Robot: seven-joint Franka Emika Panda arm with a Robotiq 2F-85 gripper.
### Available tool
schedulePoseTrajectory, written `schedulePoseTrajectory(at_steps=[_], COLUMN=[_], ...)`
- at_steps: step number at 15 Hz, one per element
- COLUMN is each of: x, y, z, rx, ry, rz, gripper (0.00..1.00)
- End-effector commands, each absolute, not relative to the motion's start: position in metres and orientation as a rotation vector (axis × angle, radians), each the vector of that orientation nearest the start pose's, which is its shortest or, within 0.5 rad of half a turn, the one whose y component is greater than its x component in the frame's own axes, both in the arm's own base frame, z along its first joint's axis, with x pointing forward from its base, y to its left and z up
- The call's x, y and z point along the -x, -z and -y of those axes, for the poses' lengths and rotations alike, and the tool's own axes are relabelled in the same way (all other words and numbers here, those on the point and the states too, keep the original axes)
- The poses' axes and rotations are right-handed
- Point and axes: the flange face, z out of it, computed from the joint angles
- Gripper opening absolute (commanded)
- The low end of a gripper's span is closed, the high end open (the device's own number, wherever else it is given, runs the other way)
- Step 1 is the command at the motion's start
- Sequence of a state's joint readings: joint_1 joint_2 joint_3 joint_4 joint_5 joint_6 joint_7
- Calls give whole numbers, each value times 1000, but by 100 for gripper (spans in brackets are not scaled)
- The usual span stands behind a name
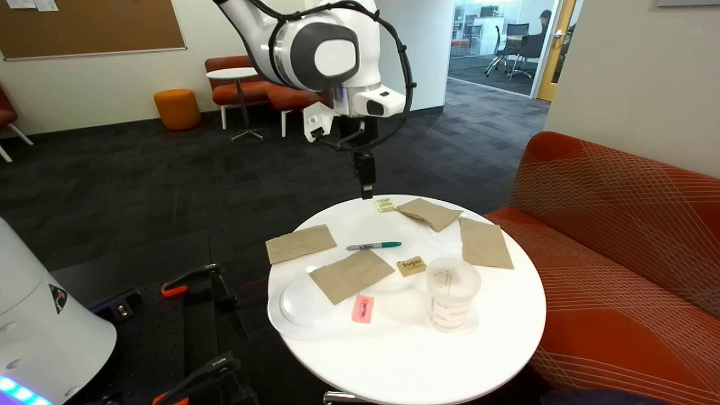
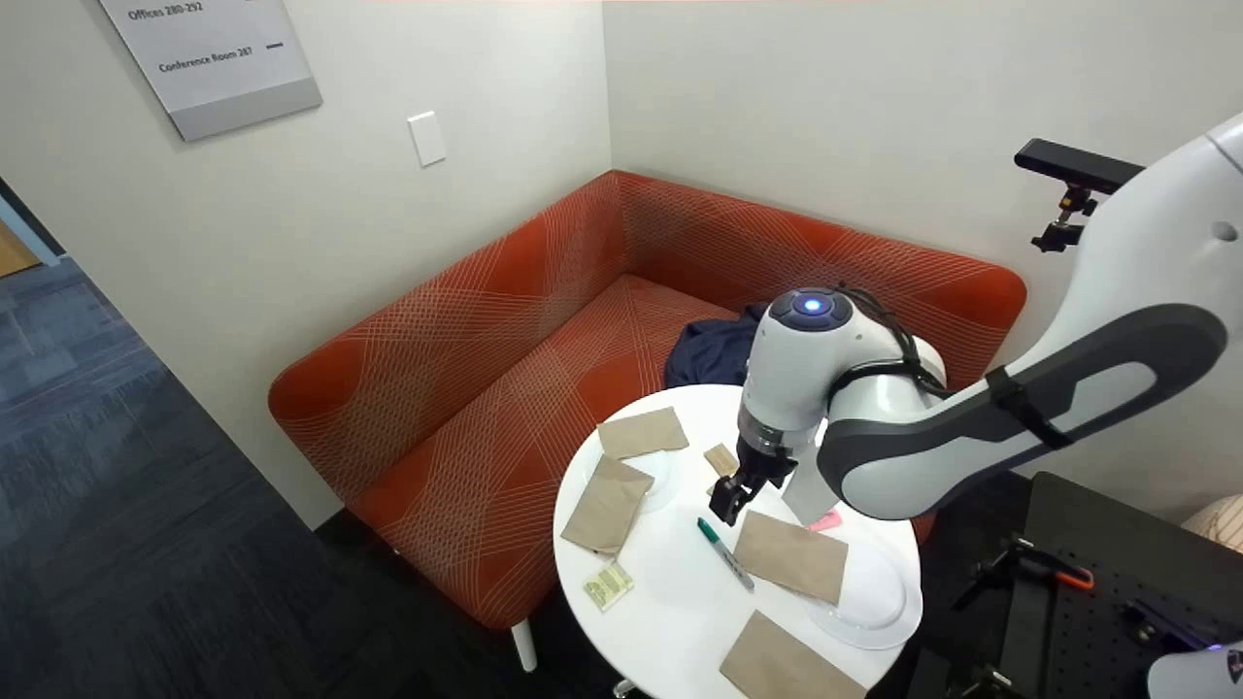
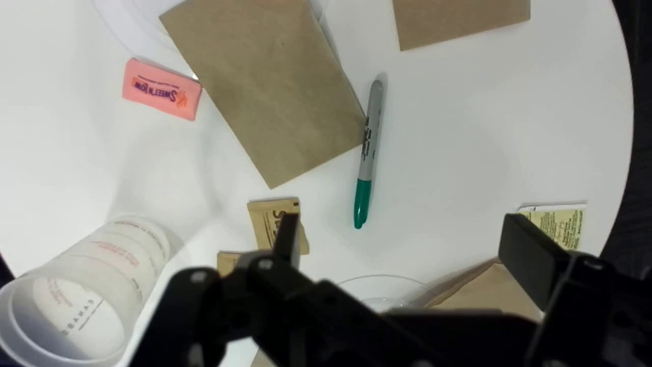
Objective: Move the pen to the left
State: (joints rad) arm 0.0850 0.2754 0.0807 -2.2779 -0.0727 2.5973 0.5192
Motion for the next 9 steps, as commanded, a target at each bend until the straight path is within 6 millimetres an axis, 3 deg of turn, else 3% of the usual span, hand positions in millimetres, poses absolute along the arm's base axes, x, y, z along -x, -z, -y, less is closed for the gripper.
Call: schedulePoseTrajectory(at_steps=[1, 9], x=[-538, -540], y=[-218, -170], z=[-94, -93], rx=[3103, 3108], ry=[101, 108], rz=[-480, -483], gripper=[100, 100])
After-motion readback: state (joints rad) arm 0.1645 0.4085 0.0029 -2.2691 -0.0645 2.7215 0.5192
